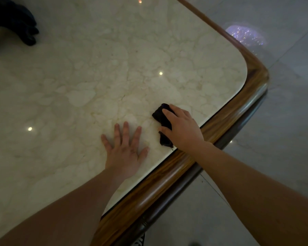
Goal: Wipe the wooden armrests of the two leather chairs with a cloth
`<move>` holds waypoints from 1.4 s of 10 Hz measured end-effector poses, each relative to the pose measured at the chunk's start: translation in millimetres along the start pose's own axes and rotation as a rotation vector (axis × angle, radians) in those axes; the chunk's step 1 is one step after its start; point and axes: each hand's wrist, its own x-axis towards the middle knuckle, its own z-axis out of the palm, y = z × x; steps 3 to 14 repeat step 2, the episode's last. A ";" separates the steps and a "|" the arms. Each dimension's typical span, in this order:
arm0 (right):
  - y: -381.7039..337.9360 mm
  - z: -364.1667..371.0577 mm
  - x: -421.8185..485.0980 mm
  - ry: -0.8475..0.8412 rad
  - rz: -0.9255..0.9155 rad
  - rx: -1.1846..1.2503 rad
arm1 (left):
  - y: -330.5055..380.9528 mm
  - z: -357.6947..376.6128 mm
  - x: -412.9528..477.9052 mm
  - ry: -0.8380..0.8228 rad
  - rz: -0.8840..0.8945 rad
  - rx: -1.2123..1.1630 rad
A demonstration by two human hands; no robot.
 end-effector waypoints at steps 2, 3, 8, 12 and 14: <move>-11.7 -28.7 -18.1 0.047 -0.012 0.036 | 1.5 -34.8 13.1 -0.211 -0.025 0.026; -11.7 -28.7 -18.1 0.047 -0.012 0.036 | 1.5 -34.8 13.1 -0.211 -0.025 0.026; -11.7 -28.7 -18.1 0.047 -0.012 0.036 | 1.5 -34.8 13.1 -0.211 -0.025 0.026; -11.7 -28.7 -18.1 0.047 -0.012 0.036 | 1.5 -34.8 13.1 -0.211 -0.025 0.026; -11.7 -28.7 -18.1 0.047 -0.012 0.036 | 1.5 -34.8 13.1 -0.211 -0.025 0.026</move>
